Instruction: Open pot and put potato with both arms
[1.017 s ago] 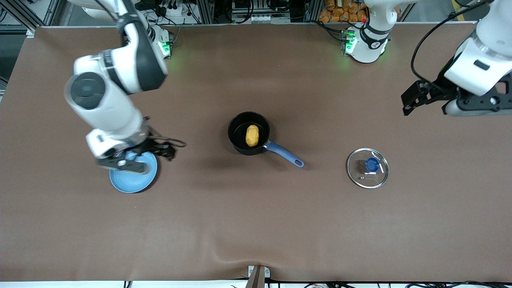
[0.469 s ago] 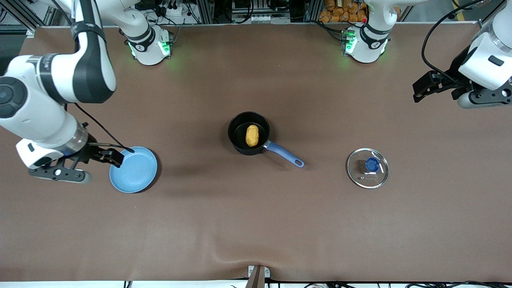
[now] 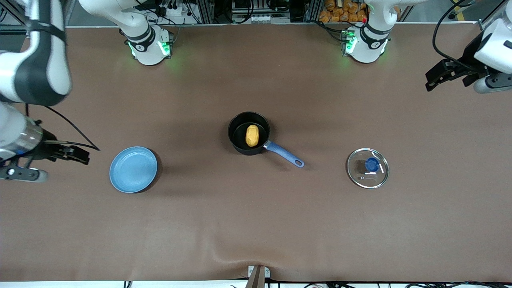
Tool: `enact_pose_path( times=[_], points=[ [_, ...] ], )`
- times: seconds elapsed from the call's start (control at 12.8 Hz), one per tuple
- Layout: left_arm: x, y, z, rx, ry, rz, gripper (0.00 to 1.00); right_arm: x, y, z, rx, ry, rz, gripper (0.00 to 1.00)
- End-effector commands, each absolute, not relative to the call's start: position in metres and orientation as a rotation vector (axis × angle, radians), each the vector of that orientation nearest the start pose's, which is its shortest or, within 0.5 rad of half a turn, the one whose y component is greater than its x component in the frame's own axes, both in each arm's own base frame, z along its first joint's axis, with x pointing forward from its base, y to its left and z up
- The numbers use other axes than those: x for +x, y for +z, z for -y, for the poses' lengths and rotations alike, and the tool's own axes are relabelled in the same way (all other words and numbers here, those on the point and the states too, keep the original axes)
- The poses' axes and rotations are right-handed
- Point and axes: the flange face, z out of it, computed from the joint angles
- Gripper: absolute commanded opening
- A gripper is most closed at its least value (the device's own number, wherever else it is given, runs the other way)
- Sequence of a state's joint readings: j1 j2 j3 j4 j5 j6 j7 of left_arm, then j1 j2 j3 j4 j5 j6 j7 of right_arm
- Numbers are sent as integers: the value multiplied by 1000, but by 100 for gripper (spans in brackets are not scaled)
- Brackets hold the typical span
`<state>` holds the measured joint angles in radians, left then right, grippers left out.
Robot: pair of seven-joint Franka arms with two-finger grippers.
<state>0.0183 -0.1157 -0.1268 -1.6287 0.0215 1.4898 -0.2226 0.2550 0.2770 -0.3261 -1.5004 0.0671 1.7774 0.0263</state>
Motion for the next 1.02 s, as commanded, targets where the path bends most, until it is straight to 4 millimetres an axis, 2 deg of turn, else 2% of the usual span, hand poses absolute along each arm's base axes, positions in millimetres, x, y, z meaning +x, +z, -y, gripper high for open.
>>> enact_pose_path(
  times=[0.0, 0.23, 0.31, 0.55, 0.7, 0.78, 0.94],
  points=[
    [497, 652, 58, -3117, 7, 165, 100, 621, 555, 49, -3082, -27, -133, 100],
    [502, 658, 61, -3120, -19, 153, 100, 595, 596, 54, -3121, -59, -112, 100],
    [503, 658, 62, -3121, -22, 150, 100, 590, 603, 55, -3143, -65, -113, 100],
    [503, 660, 63, -3123, -29, 150, 100, 581, 608, 52, -3159, -52, -134, 100],
    [499, 661, 63, -3122, -19, 157, 100, 578, 607, 36, -3156, -58, -129, 100],
    [499, 662, 65, -3124, -21, 150, 100, 578, 606, 35, -3155, -68, -131, 100],
    [505, 674, 67, -3128, -64, 136, 100, 578, 606, 32, -3155, -68, -124, 100]
  ],
)
